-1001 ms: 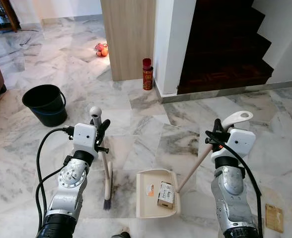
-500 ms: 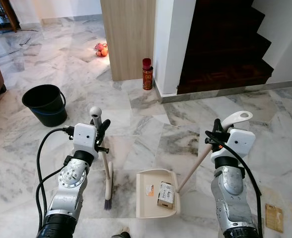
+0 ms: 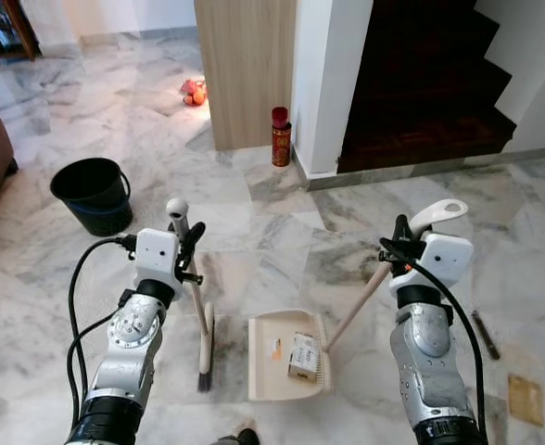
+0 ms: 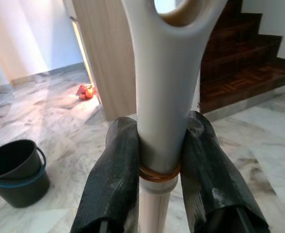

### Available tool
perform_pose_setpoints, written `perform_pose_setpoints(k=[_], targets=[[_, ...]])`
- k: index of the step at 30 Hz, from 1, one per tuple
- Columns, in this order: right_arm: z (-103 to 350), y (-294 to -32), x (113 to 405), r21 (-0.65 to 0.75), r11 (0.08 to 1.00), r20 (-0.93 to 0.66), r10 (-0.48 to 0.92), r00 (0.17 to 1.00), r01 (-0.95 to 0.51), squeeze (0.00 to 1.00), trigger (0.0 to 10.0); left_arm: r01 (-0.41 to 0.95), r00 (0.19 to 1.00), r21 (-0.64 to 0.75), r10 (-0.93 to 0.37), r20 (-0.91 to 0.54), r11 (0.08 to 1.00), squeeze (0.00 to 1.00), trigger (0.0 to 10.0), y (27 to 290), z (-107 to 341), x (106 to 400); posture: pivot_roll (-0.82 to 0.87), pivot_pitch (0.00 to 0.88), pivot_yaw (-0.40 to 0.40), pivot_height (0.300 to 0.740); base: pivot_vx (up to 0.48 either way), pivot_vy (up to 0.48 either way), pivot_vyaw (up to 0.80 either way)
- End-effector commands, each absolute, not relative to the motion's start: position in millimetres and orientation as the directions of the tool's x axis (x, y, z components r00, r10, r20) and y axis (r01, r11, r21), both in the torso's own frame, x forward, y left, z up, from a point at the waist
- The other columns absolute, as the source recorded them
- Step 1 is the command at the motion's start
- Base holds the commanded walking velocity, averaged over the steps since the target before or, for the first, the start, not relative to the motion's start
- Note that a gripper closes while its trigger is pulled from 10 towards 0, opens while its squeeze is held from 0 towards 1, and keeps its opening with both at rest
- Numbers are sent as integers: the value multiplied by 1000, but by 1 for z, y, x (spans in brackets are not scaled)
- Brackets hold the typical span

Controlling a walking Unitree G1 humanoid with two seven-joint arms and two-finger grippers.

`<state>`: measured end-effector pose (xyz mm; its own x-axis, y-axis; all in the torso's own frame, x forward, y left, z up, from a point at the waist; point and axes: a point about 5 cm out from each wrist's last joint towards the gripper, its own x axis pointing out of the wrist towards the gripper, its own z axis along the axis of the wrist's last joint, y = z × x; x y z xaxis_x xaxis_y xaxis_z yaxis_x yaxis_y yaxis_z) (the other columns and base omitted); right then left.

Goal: Sweep floor

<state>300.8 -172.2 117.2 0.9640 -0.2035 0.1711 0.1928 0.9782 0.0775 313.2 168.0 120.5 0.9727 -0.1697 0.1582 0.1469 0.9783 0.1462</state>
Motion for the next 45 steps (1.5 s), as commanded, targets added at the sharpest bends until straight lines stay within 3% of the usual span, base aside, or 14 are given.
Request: perform_pose_setpoints(k=[1, 45], targets=[[127, -172, 303, 90, 977, 213, -207, 955, 192, 0, 10000, 139, 965, 171, -172, 196, 975, 0, 10000, 171, 133, 317, -42, 82, 56, 740, 0, 255, 0], [129, -171, 303, 67, 982, 218, -185, 958, 175, 0, 10000, 138, 968, 167, -168, 184, 976, 0, 10000, 170, 131, 316, -40, 102, 44, 740, 0, 278, 85]])
